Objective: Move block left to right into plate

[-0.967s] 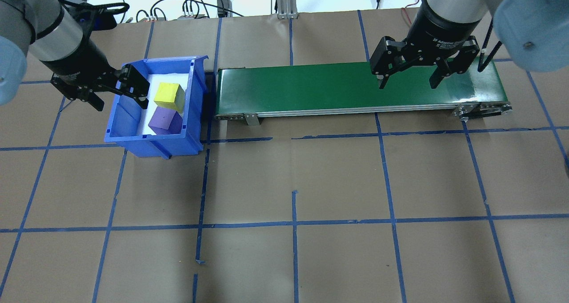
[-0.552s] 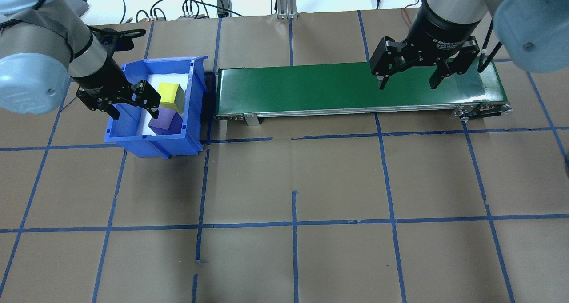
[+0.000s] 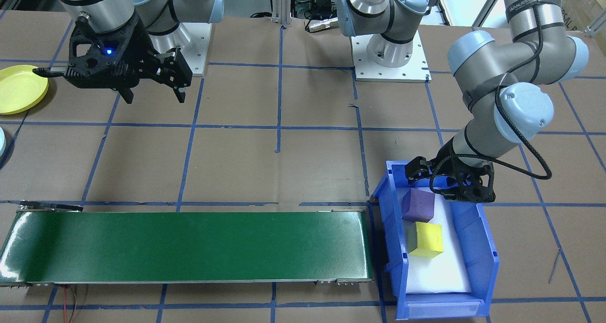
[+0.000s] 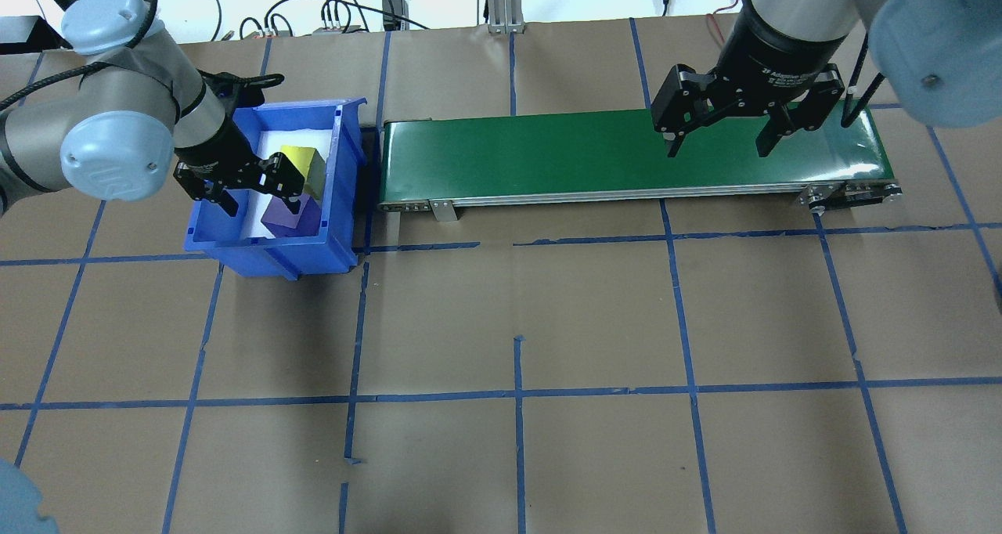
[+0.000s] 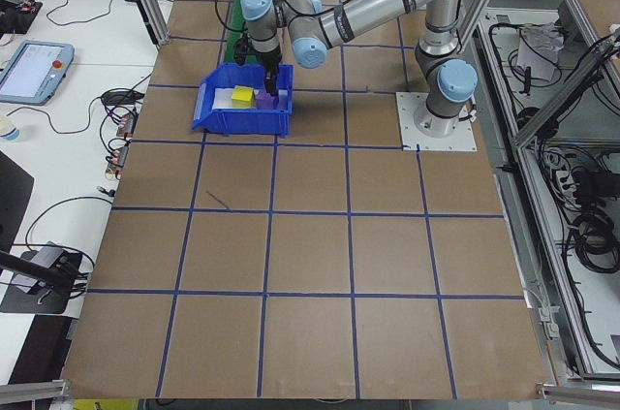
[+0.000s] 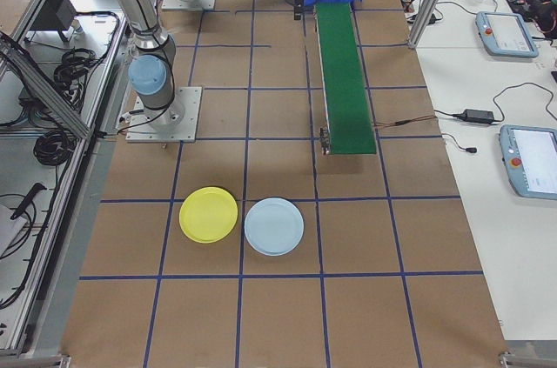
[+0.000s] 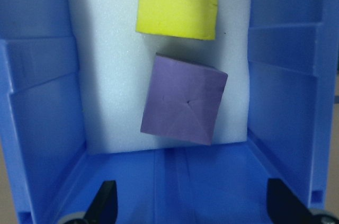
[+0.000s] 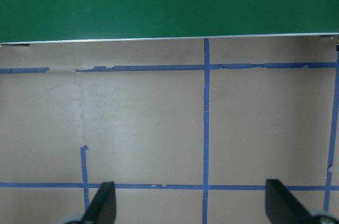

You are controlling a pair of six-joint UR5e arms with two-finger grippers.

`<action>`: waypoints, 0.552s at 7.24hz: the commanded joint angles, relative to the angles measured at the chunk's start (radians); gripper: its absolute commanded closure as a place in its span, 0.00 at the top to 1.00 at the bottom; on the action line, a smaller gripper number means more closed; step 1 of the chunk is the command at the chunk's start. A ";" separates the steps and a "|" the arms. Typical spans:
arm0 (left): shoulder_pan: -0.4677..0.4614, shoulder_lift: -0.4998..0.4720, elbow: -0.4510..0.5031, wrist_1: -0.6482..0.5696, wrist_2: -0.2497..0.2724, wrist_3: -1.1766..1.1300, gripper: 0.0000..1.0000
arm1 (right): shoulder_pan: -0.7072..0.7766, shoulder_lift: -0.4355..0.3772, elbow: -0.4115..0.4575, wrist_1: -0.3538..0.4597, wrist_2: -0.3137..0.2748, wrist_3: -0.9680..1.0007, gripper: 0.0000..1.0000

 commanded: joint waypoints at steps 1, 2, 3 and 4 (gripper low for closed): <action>0.000 -0.043 0.000 0.047 -0.006 -0.002 1.00 | 0.000 0.000 0.000 0.000 0.001 0.000 1.00; 0.000 -0.069 0.000 0.078 -0.010 -0.005 1.00 | 0.000 0.000 0.000 0.000 0.001 0.000 1.00; -0.002 -0.089 -0.005 0.089 -0.012 -0.007 1.00 | 0.000 0.000 0.001 0.000 -0.001 0.000 1.00; -0.002 -0.090 -0.008 0.092 -0.025 -0.004 1.00 | 0.000 0.000 0.001 0.000 -0.001 0.000 1.00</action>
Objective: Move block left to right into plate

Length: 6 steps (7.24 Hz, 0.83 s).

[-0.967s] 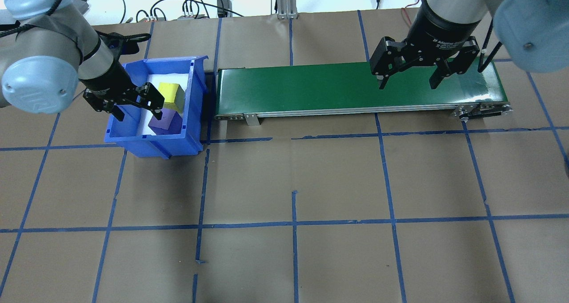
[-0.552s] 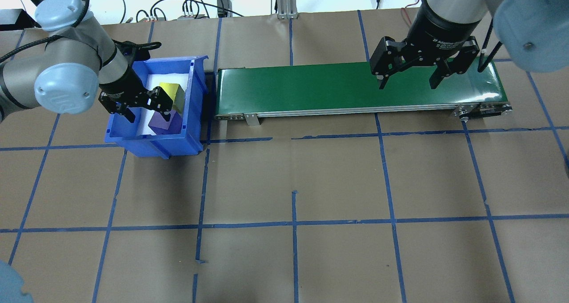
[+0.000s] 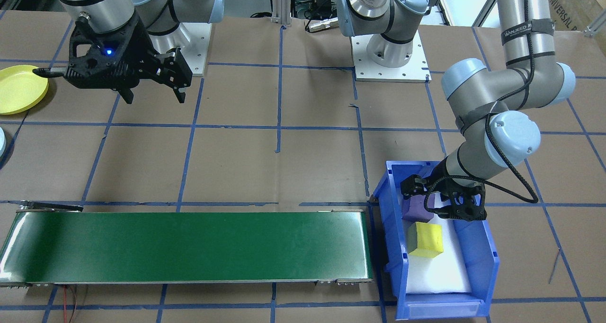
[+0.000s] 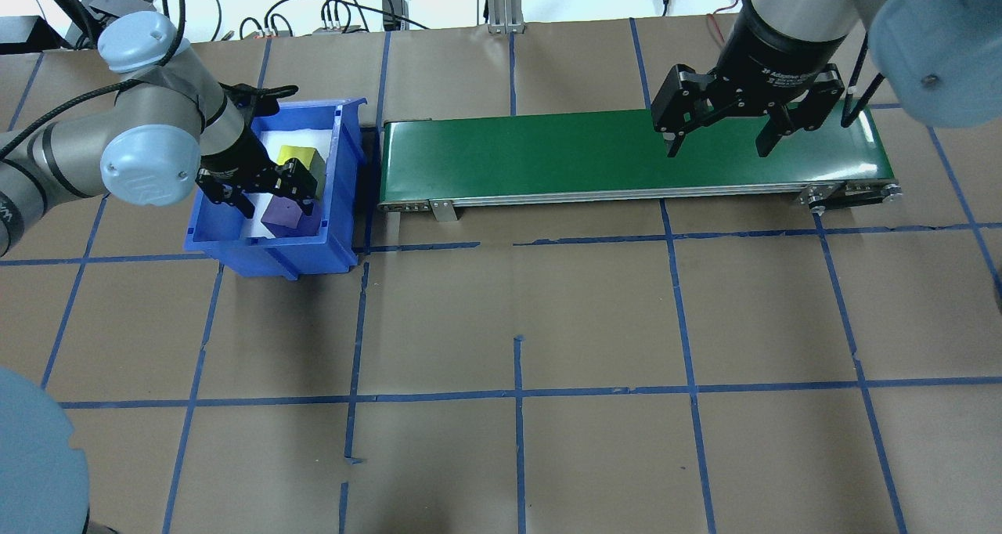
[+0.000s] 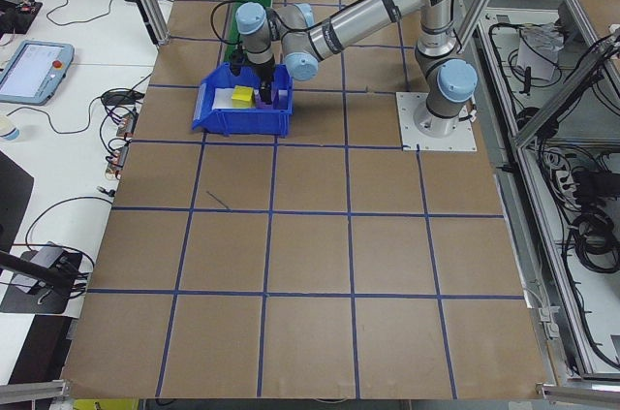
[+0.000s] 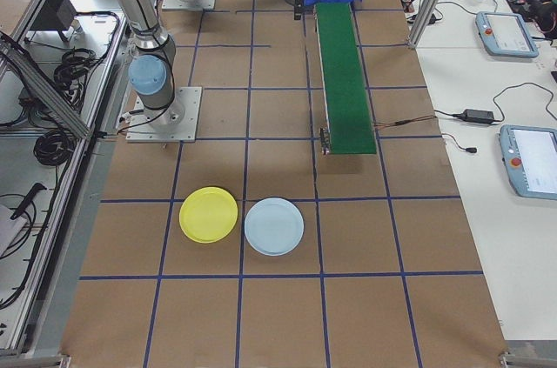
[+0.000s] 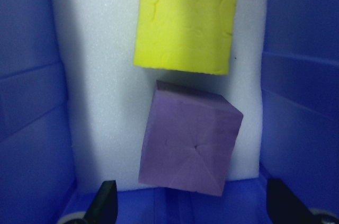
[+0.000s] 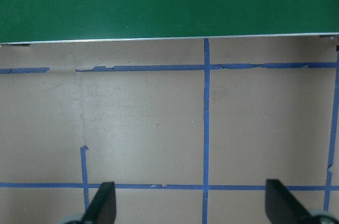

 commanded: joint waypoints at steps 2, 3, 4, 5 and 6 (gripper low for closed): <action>-0.001 -0.027 -0.004 0.038 -0.012 0.004 1.00 | 0.000 0.000 0.001 -0.002 0.001 0.000 1.00; -0.001 -0.053 -0.005 0.081 -0.013 0.006 1.00 | 0.000 0.000 0.001 0.000 0.000 0.000 1.00; -0.001 -0.062 -0.013 0.107 -0.012 0.006 0.89 | 0.000 0.000 0.001 0.000 0.001 0.000 1.00; -0.001 -0.063 -0.016 0.110 -0.013 0.004 0.54 | 0.000 0.000 0.001 0.000 0.001 0.000 1.00; -0.002 -0.038 -0.012 0.116 -0.012 0.004 0.41 | 0.000 0.000 0.001 0.000 0.001 0.000 1.00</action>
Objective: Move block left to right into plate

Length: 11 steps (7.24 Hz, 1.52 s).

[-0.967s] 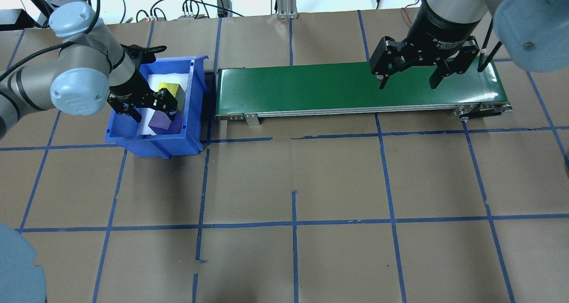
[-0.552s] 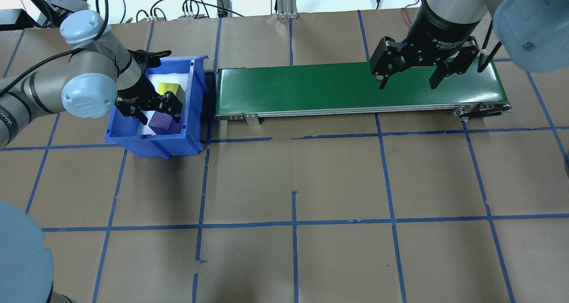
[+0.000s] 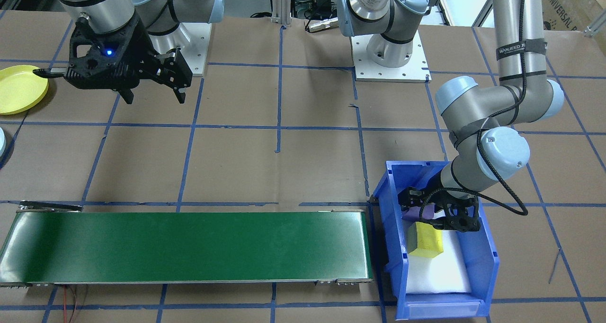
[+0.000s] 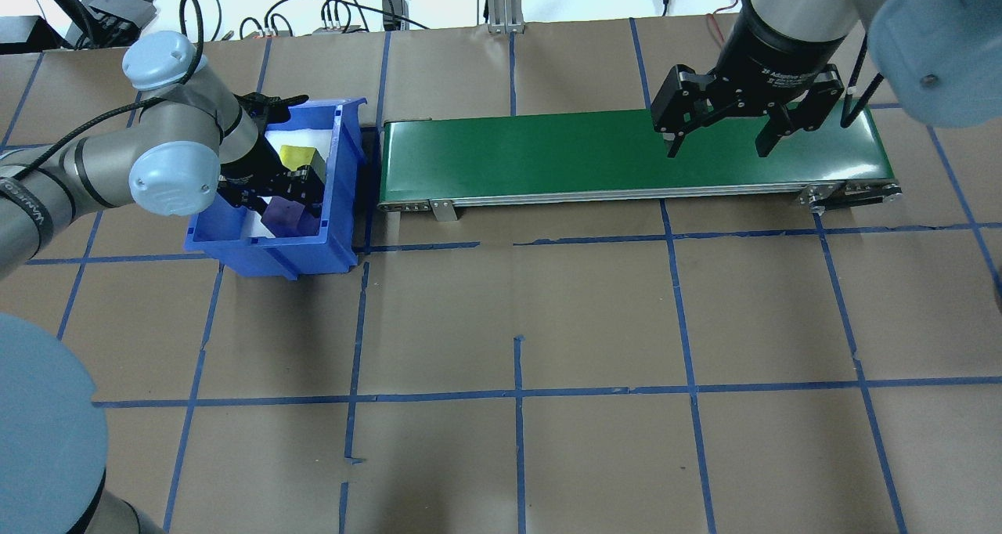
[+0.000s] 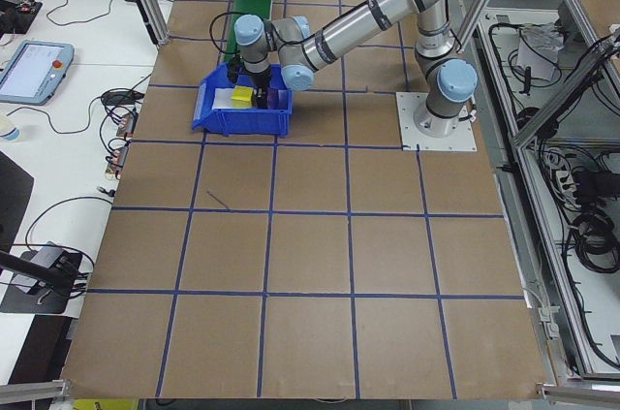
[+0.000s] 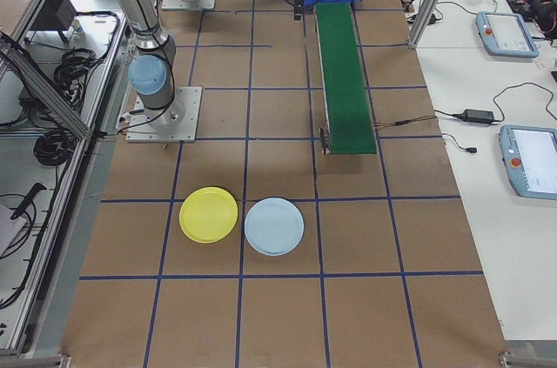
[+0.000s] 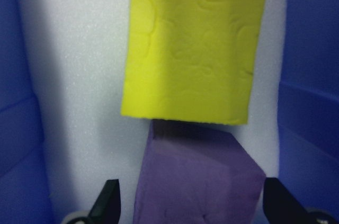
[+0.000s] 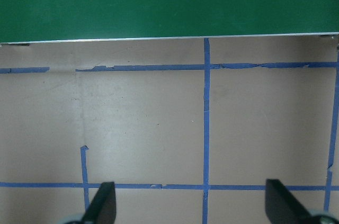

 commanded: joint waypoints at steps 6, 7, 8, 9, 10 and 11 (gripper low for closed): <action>-0.253 0.329 0.026 -0.124 -0.001 -0.303 0.38 | 0.000 0.002 0.002 -0.001 0.000 -0.002 1.00; -0.342 0.318 0.012 -0.133 -0.001 -0.414 0.38 | 0.000 0.000 0.002 0.000 0.000 -0.002 1.00; -0.427 0.274 0.014 -0.112 0.008 -0.504 0.38 | 0.000 0.002 0.002 0.000 0.000 -0.002 1.00; -0.447 0.225 0.024 -0.033 0.011 -0.507 0.38 | -0.002 0.002 0.002 0.000 0.000 -0.002 1.00; -0.446 0.191 0.062 0.042 0.015 -0.492 0.38 | -0.002 0.002 0.002 0.000 0.000 -0.002 1.00; -0.446 0.144 0.160 0.045 0.043 -0.484 0.38 | -0.002 0.002 0.002 0.000 0.000 -0.002 1.00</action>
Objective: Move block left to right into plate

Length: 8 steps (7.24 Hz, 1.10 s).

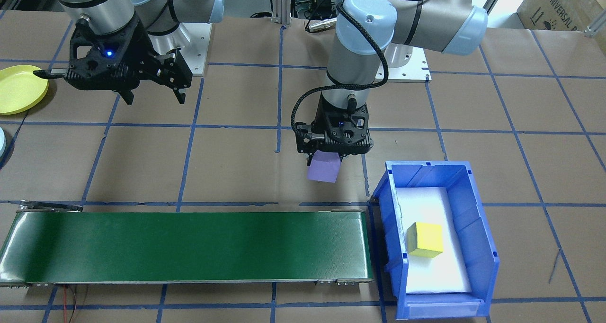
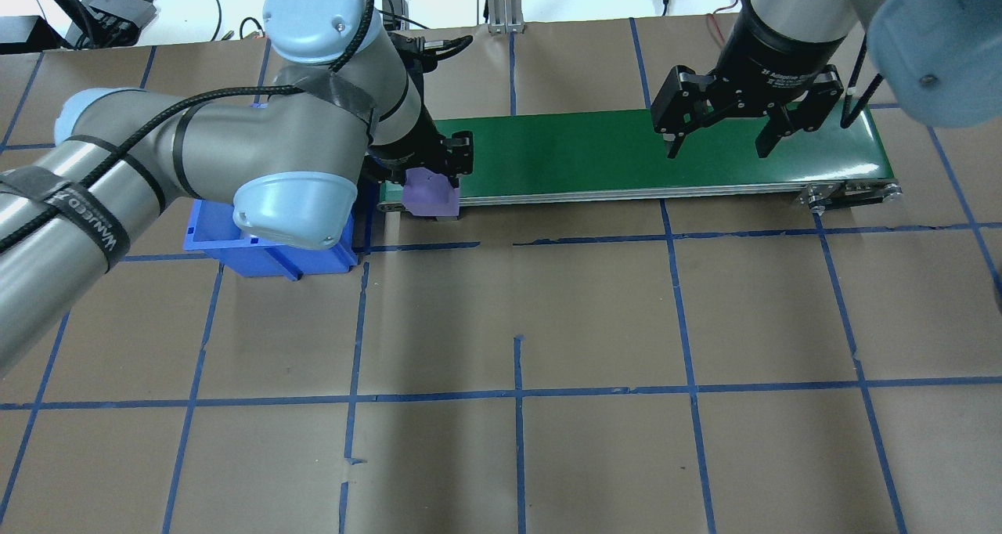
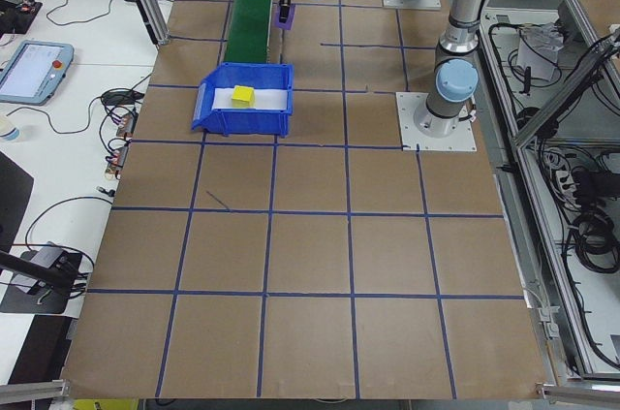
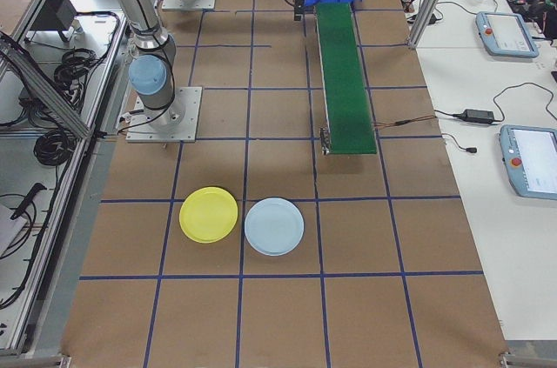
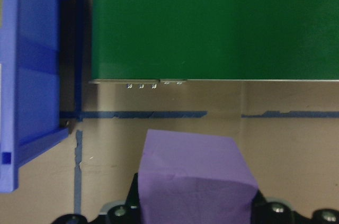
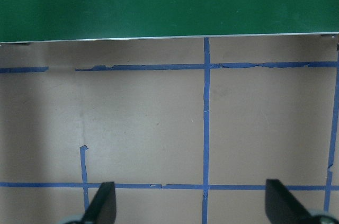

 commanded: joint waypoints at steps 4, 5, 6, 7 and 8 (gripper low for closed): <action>0.072 -0.265 0.185 0.075 0.055 0.110 0.38 | 0.000 0.000 0.000 0.000 0.000 0.000 1.00; 0.089 -0.285 0.185 0.084 0.056 0.147 0.38 | -0.002 0.000 0.000 0.000 0.000 0.000 1.00; 0.100 -0.302 0.191 0.089 0.056 0.149 0.38 | 0.000 -0.001 0.000 0.000 0.001 0.000 1.00; 0.106 -0.316 0.192 0.088 0.056 0.149 0.67 | 0.000 0.000 0.000 0.000 0.002 0.000 1.00; 0.106 -0.321 0.197 0.086 0.059 0.147 1.00 | 0.000 0.000 0.000 0.000 0.000 0.000 1.00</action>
